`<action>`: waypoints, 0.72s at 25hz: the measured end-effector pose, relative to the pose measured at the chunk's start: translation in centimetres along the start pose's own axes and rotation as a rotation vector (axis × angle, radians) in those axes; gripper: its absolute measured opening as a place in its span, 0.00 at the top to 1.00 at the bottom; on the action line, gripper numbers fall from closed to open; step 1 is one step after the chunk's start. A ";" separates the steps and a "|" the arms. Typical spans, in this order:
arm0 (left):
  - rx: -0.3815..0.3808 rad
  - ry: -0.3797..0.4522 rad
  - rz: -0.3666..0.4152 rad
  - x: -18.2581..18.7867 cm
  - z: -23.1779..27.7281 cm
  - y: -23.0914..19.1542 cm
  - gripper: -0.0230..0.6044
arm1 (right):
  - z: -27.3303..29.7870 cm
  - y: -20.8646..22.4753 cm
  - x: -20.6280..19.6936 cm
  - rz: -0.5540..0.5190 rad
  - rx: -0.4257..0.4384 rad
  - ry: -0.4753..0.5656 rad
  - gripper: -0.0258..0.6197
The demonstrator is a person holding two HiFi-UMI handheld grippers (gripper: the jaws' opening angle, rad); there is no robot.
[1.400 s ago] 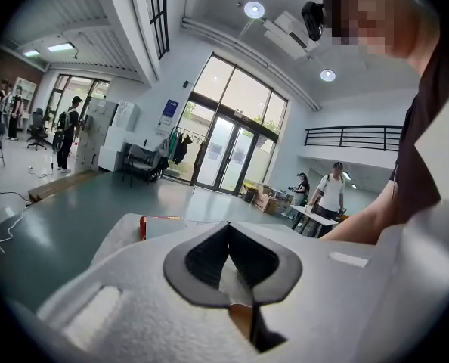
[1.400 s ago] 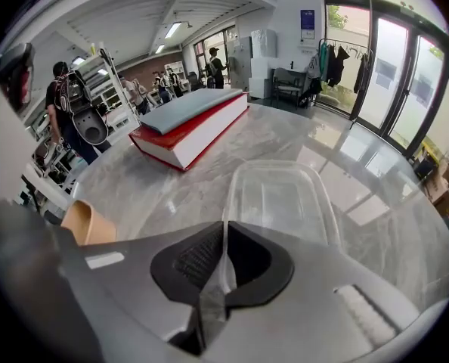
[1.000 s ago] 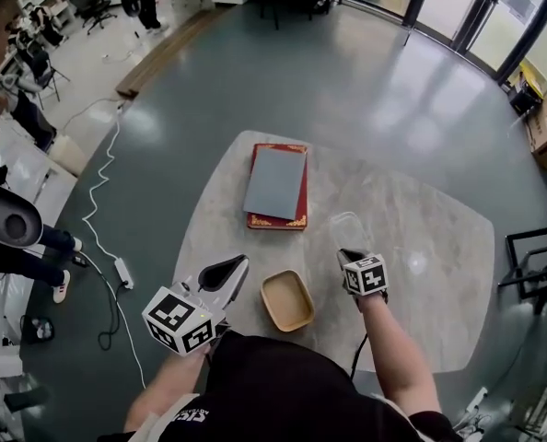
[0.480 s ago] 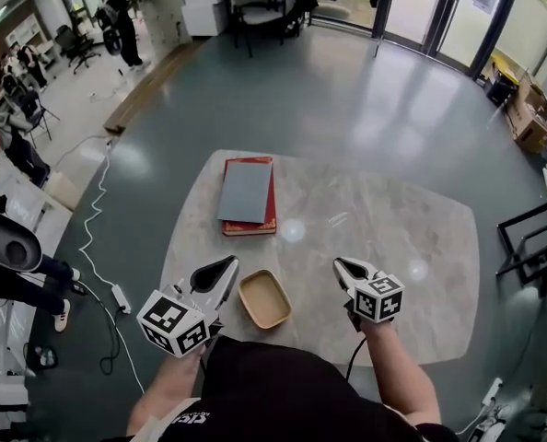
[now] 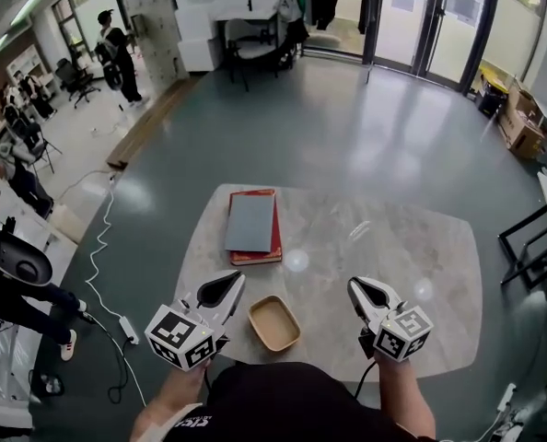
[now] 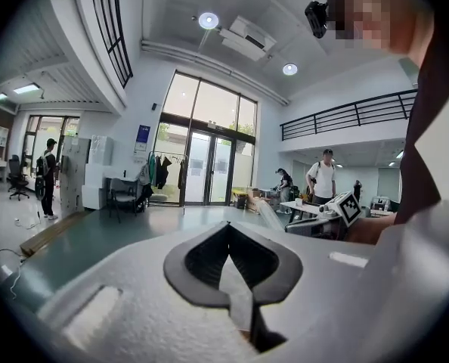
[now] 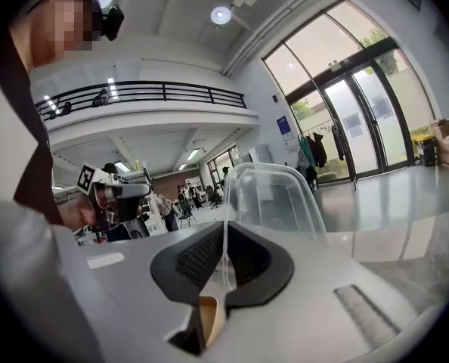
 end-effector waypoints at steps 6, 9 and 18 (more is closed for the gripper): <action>-0.015 0.011 0.000 0.4 -1.7 -2.2 0.96 | 1.1 -4.9 4.8 -0.087 0.089 0.121 0.93; -0.023 0.023 0.004 0.8 -2.7 -3.1 0.96 | 1.3 -7.1 6.2 -0.115 0.115 0.160 0.93; 0.009 0.059 0.045 1.9 -5.8 -5.7 0.96 | 2.2 -10.0 6.8 -0.155 0.106 0.155 0.93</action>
Point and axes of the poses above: the fingertips, and each gripper's own axes: z forward along the fingers, y to its right, x out of its top, the point moved 10 cm from there along -z, backward along the fingers, and after that the axes turned 3 degrees about -y, right-handed, at the moved point
